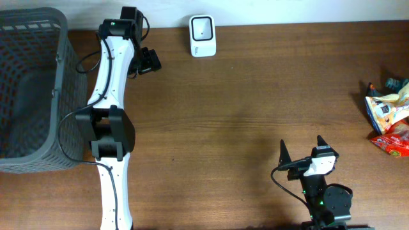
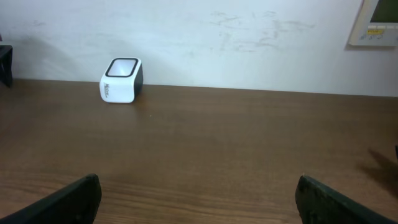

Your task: Scan the item barcode

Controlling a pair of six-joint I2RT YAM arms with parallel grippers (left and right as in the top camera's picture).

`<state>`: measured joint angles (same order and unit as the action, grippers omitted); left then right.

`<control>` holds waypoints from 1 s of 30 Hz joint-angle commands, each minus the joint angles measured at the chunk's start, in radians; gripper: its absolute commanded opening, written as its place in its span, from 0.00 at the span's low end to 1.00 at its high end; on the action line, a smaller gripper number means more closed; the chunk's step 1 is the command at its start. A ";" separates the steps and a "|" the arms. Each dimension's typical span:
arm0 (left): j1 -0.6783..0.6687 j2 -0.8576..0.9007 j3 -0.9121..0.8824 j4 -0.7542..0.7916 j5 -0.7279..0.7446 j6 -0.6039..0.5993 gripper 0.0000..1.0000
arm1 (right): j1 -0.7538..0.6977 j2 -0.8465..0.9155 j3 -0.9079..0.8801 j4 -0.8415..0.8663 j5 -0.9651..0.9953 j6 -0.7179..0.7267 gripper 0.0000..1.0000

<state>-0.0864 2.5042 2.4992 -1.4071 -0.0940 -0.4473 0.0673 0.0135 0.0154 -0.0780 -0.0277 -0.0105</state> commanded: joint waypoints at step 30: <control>0.004 -0.002 0.005 -0.164 -0.089 0.029 0.99 | 0.004 -0.010 -0.010 -0.001 0.016 -0.009 0.98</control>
<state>-0.0864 2.5042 2.4992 -1.5188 -0.1246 -0.4366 0.0673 0.0139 0.0154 -0.0780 -0.0242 -0.0231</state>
